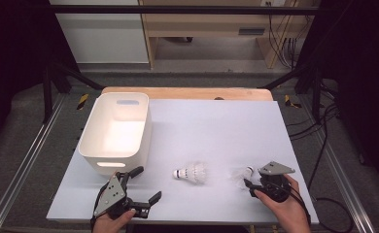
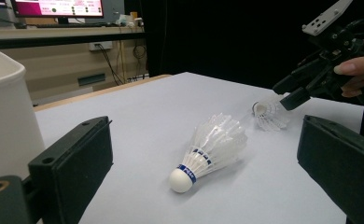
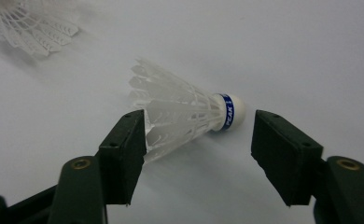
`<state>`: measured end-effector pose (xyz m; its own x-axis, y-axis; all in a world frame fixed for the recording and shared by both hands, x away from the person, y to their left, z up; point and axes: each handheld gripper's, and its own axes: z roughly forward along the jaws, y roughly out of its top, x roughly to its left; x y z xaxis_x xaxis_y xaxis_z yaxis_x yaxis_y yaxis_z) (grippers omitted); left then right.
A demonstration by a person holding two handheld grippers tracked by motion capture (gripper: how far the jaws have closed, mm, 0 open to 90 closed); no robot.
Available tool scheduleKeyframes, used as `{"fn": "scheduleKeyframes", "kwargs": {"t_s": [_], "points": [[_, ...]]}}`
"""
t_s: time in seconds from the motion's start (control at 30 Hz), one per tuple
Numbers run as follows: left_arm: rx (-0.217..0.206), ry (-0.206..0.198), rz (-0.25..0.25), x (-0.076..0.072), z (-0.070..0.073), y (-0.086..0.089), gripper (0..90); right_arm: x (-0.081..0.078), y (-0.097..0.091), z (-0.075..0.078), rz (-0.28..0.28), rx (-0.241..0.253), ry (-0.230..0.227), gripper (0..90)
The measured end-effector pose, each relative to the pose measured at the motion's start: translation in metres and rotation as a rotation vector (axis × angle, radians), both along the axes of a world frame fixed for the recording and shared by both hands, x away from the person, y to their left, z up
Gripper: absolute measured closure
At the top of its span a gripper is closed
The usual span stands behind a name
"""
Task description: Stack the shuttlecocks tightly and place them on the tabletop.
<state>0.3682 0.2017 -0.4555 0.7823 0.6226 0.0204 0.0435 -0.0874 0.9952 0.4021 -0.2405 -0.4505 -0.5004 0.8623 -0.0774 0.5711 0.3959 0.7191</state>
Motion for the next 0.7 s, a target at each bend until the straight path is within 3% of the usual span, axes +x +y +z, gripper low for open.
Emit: {"fn": "scheduleKeyframes", "kwargs": {"t_s": [0.2,0.4,0.7], "points": [[-0.004,0.0,-0.005,0.0,-0.001,-0.001,3.4,-0.005,-0.015,-0.002,-0.039,-0.003,-0.001,48.6],[0.004,0.003,-0.004,-0.001,-0.001,-0.003,3.5,-0.008,-0.033,-0.01,-0.087,0.027,-0.005,63.3],[-0.013,0.002,-0.005,-0.003,0.001,0.0,3.9,-0.008,-0.04,-0.019,-0.049,0.062,-0.016,87.6]]}}
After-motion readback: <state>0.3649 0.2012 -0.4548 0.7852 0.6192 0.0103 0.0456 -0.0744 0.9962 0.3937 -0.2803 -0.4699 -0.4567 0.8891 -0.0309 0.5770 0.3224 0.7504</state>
